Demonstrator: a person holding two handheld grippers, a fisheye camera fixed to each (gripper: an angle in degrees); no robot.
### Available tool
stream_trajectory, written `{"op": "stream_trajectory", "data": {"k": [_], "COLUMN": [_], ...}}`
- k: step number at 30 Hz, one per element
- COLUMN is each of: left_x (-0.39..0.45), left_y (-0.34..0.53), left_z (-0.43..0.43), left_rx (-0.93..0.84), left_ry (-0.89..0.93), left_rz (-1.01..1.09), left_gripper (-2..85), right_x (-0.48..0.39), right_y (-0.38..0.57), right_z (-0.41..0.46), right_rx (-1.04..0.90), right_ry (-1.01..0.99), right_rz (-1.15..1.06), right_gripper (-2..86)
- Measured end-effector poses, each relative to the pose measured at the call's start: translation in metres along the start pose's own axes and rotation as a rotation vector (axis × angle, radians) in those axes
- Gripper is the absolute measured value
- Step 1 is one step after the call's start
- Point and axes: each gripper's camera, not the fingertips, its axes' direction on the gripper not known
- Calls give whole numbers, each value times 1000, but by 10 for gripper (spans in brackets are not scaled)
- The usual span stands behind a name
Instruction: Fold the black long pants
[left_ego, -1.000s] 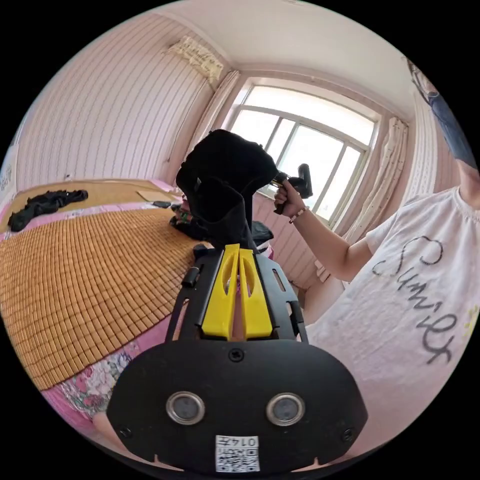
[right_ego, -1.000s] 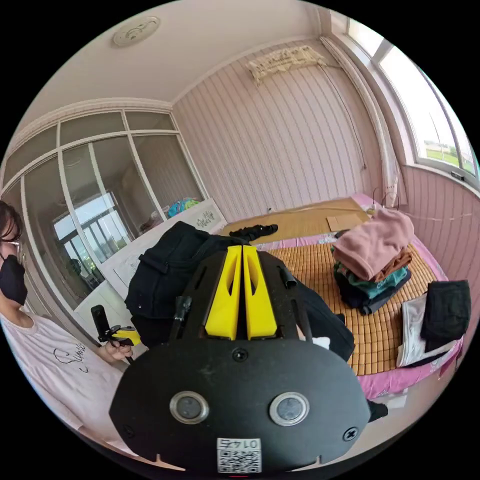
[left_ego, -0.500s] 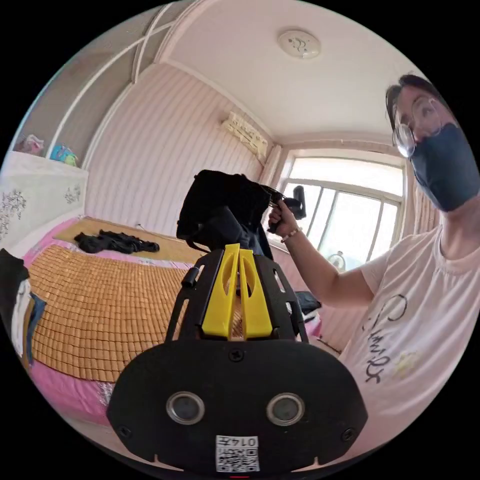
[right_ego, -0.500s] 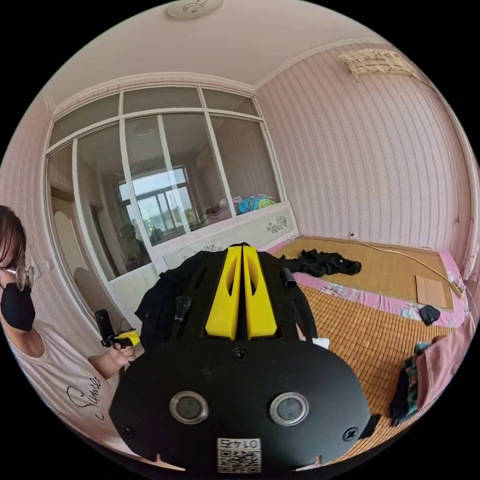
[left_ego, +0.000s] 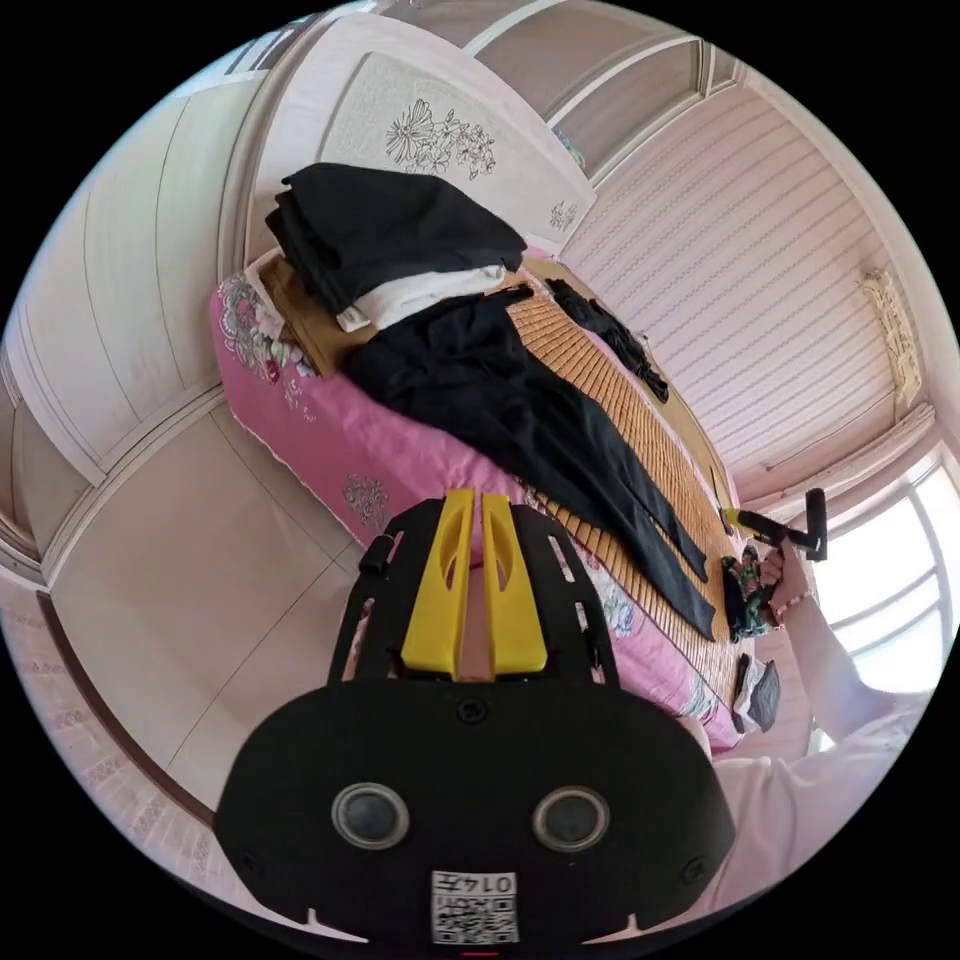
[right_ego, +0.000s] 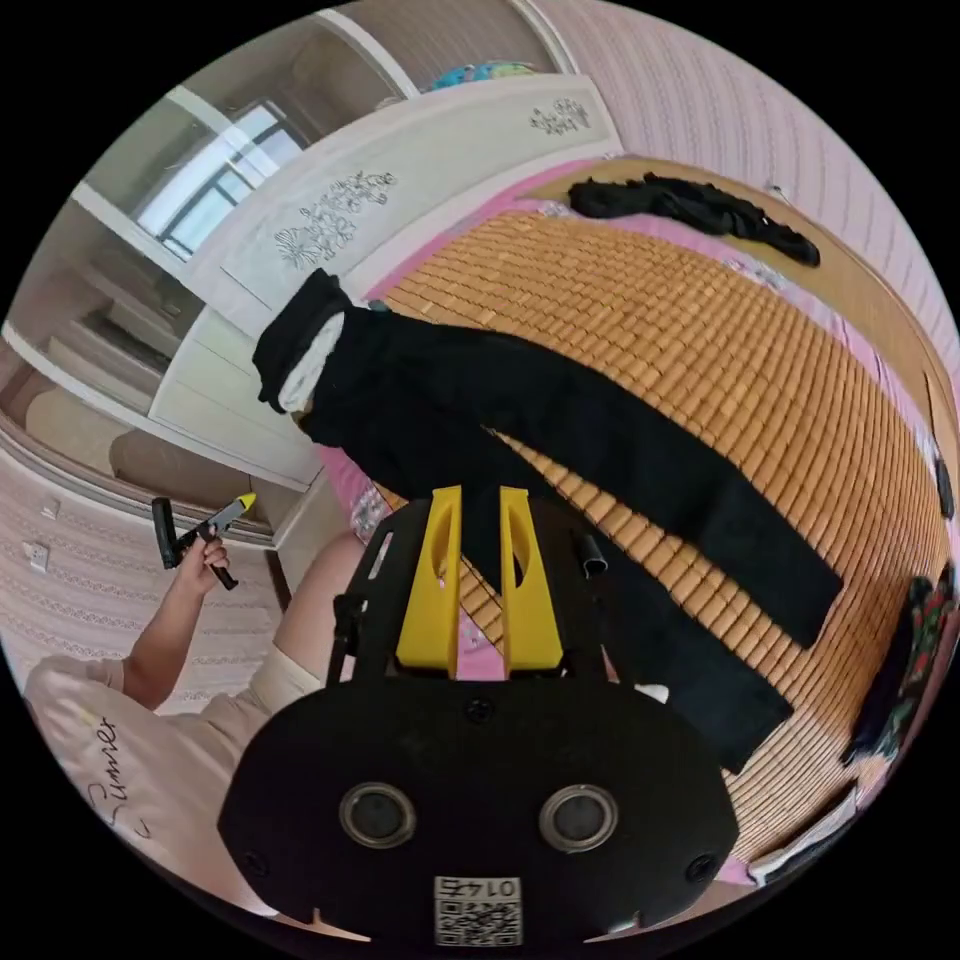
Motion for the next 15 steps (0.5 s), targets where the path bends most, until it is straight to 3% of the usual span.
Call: {"op": "stream_trajectory", "data": {"k": [4, 7, 10, 15], "left_x": [-13, -6, 16, 85], "left_y": [43, 55, 60, 87], "left_z": [45, 69, 91, 130], "left_rx": [-98, -118, -140, -212], "left_ry": [0, 32, 79, 120], "left_rz": [26, 54, 110, 312], "left_gripper": [-9, -8, 0, 38], "right_x": [109, 152, 176, 199], "right_y": [176, 292, 375, 424], "right_z": [27, 2, -27, -51], "right_rx": [-105, -74, 1, 146], "right_ry": [61, 121, 163, 166], "right_rz": [312, 526, 704, 808], "right_gripper": [82, 88, 101, 107]}}
